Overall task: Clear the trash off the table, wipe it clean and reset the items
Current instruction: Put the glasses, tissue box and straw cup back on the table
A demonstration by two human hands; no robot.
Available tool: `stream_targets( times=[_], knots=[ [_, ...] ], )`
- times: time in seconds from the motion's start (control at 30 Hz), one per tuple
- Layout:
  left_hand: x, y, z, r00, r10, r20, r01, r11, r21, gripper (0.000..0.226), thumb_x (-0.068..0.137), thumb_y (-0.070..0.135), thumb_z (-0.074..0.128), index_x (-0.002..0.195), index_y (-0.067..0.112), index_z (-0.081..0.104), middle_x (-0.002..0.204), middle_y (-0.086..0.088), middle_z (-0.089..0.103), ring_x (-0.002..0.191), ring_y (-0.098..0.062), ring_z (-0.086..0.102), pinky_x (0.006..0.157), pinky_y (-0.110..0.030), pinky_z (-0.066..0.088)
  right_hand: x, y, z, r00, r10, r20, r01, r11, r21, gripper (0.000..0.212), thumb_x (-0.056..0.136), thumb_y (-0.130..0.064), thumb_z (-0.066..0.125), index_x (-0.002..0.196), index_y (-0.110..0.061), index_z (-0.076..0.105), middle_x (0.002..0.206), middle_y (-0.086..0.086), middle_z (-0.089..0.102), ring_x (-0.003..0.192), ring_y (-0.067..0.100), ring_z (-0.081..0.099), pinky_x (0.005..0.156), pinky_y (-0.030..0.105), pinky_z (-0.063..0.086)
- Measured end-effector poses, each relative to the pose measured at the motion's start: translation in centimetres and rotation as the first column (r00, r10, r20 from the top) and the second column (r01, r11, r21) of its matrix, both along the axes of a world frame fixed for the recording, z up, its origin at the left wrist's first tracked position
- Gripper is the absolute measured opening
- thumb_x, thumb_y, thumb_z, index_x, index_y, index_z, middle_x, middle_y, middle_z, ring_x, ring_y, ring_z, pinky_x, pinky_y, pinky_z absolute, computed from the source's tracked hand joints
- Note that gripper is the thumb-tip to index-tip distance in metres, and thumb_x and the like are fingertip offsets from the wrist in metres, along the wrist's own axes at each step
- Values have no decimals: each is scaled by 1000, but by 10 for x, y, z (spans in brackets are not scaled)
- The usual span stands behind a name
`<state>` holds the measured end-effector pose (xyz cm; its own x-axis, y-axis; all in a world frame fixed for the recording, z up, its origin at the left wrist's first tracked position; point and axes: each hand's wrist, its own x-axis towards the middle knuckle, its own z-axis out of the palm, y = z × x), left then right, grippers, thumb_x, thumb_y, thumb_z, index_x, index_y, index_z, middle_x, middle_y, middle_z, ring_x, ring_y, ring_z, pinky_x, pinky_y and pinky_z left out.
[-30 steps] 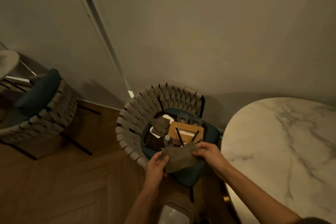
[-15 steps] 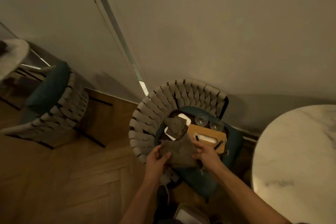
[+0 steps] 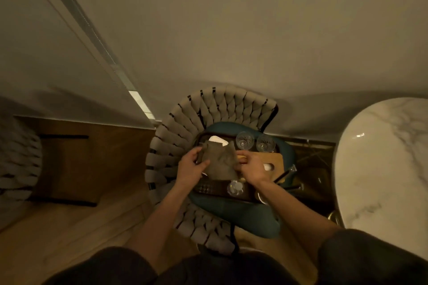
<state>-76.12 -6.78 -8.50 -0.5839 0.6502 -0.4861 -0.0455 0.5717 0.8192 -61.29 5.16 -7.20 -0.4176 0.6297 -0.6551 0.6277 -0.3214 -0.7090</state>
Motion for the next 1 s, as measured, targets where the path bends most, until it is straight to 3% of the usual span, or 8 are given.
stream_targets(
  times=[0.07,0.17,0.27,0.37,0.43,0.6,0.8,1.0],
  knots=[
    [-16,13,-10,999,-38,-39,37,999,-27,55,88,13,67,139,15,47,135,-8,54,122,-23,53,99,-47,49,-11,9,-4,1000,7,27,-7,1000,-5,46,88,9,58,131,-7,53,106,6,65,107,25,63,71,23,54],
    [-35,20,-34,982,-166,-93,149,974,-173,65,89,25,67,146,18,38,143,-8,46,129,-26,47,108,-42,40,-8,25,-14,983,74,169,-82,996,41,55,89,-5,64,140,-17,47,127,7,58,118,24,56,91,32,50],
    [-36,13,-57,953,-284,-108,248,932,-266,61,88,23,67,143,14,43,138,-10,50,125,-28,50,107,-39,39,15,36,-19,972,27,235,-48,995,83,36,90,-11,63,125,-19,59,122,7,63,109,24,61,90,36,53],
    [-26,19,-58,962,-271,19,269,938,-219,29,90,10,64,119,10,61,110,-14,69,89,-19,68,81,-23,54,41,47,-12,983,-75,167,65,996,61,9,93,-9,60,98,-15,64,106,12,69,90,21,69,77,32,54],
    [-17,34,-48,949,-313,39,315,932,-181,14,93,4,57,103,10,64,88,-11,71,59,-8,63,53,-10,48,55,54,-4,985,-107,137,99,993,65,9,95,-10,56,91,-13,64,92,11,72,75,18,70,70,31,53],
    [8,80,-30,942,-336,-9,335,940,-59,14,93,8,60,83,17,65,64,-2,63,44,-4,51,48,-15,43,72,74,9,992,-62,114,48,991,121,14,98,-11,54,96,-3,64,78,9,70,58,14,65,52,19,47],
    [33,132,-34,929,-367,-47,365,930,-36,7,94,13,59,94,12,66,69,0,65,58,-7,59,54,-15,48,83,120,-8,992,7,125,-31,982,188,12,95,-11,58,88,-6,66,73,10,68,60,18,63,60,25,53],
    [48,188,-85,893,-436,-110,411,891,-194,9,93,16,59,100,16,64,90,-4,70,79,-14,66,66,-26,55,92,182,-59,967,125,222,-157,978,136,10,94,-13,59,88,-9,65,84,14,71,69,16,64,72,32,56]
  ],
)
